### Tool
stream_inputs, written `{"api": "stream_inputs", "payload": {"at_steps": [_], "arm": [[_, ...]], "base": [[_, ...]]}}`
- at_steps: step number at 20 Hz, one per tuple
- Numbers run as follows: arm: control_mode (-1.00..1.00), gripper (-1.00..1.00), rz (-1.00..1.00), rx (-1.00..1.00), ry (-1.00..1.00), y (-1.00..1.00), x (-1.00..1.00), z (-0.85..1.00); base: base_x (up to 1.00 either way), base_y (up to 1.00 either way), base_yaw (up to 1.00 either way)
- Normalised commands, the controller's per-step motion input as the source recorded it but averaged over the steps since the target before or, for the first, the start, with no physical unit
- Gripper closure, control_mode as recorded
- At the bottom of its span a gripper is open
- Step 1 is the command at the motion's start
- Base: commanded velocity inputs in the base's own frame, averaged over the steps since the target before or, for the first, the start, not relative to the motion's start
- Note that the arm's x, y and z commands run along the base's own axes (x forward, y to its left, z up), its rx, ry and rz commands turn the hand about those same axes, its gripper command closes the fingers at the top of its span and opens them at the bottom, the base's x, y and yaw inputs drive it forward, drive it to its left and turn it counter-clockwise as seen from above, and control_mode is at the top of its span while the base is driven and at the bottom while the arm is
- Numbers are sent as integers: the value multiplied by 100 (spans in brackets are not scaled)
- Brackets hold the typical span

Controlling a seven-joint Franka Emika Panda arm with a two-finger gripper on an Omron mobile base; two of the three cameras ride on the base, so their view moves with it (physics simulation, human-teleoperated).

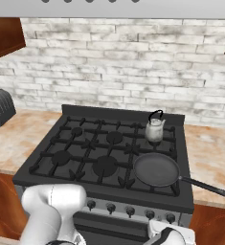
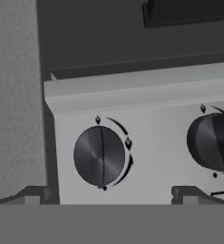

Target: Pick the pan from the cabinet and place it on the stove. Then turn on the stove burner for the pan.

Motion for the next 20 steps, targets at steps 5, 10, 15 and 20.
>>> {"api": "stream_inputs", "payload": {"at_steps": [5,10,15,20], "arm": [[-100,-100,0,0,0,-4,13,-19],[-100,-100,0,0,0,0,8,-11],[-100,100,0,0,0,-1,5,-7],[-100,100,0,0,0,0,6,-1]], "base": [[0,0,0],[0,0,0],[0,0,0],[0,0,0]]}}
